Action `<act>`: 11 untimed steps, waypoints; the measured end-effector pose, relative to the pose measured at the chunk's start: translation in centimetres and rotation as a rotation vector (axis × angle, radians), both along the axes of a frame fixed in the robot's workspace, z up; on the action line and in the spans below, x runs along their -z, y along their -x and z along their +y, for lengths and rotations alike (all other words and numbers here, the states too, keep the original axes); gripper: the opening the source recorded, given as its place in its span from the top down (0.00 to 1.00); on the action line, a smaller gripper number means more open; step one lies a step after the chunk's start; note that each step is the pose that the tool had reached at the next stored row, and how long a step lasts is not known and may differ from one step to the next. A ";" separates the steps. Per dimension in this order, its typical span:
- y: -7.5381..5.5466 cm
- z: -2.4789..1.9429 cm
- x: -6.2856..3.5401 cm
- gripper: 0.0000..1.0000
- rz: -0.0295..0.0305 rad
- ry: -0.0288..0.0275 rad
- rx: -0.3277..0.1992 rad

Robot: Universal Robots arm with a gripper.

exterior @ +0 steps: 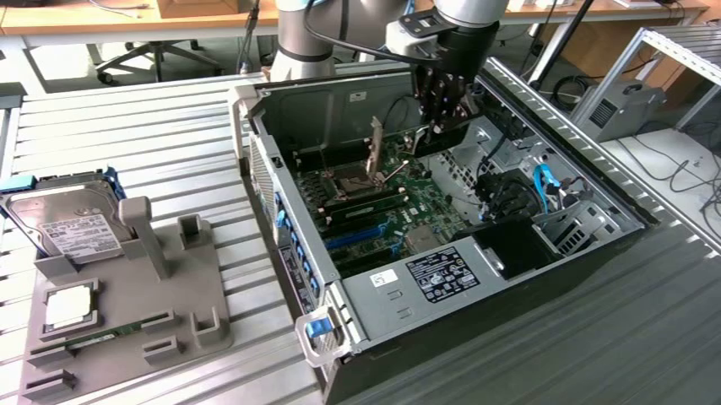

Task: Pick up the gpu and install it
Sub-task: 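Insert the gpu into the slot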

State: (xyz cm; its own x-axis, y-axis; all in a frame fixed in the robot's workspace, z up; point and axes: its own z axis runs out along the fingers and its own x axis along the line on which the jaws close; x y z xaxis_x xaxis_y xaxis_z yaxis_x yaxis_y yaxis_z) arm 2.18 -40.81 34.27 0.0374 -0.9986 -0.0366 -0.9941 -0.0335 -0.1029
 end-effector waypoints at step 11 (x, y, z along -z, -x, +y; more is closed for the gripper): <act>0.0 0.00 0.00 0.74 0.0000 0.0000 -0.056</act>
State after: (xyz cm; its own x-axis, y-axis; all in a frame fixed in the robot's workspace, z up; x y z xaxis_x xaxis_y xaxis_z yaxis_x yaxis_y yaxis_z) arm 2.18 -40.81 34.27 0.0929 -0.9950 -0.0365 -0.9907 -0.0887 -0.1029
